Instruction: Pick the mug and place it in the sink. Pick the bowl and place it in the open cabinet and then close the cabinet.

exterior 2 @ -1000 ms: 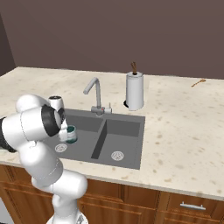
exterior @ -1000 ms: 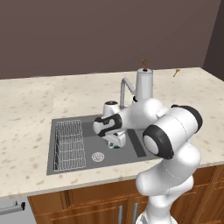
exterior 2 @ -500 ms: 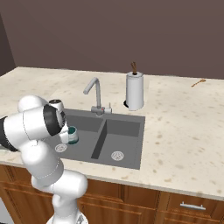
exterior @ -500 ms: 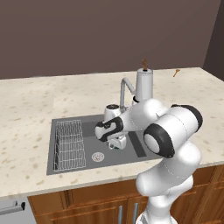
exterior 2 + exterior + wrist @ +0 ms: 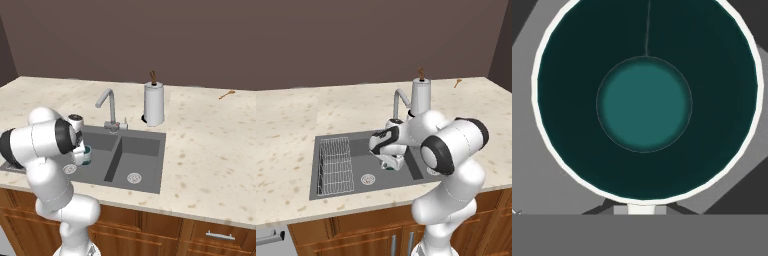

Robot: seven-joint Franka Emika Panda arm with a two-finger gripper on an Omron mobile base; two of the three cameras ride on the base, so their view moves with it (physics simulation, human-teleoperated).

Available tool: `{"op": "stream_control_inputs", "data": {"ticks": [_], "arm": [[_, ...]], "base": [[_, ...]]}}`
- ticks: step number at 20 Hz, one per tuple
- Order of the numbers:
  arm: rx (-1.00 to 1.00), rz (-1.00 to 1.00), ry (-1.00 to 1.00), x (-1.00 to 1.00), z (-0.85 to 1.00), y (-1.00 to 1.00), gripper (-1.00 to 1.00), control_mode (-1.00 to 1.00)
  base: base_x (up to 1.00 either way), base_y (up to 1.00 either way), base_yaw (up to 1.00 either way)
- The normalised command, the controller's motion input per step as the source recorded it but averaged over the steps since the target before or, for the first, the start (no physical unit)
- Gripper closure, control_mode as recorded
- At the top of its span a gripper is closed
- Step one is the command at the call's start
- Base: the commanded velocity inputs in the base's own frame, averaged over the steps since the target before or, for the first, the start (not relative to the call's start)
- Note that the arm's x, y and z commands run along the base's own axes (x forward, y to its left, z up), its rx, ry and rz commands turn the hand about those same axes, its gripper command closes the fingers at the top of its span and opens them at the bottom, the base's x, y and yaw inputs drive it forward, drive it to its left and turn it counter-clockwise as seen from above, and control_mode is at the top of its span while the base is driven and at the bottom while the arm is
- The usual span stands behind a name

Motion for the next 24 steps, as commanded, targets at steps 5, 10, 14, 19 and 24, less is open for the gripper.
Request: {"op": "stream_control_inputs", "data": {"ticks": [5,10,14,19,24], "arm": [[0.01,0.0,0.0,0.05,-0.11,-0.04,1.0,-1.0],[0.0,0.0,0.0,0.0,-0.22,0.0,1.0,-1.0],[0.0,0.0,0.0,0.06,-0.13,0.0,1.0,-1.0],[0.0,0.0,0.0,0.09,-0.08,0.0,1.0,-1.0],[0.0,0.0,0.0,0.09,-0.17,0.0,1.0,-1.0]], "base": [[0.0,0.0,0.0],[0.0,0.0,0.0],[0.0,0.0,0.0],[0.0,0.0,0.0],[0.0,0.0,0.0]]}}
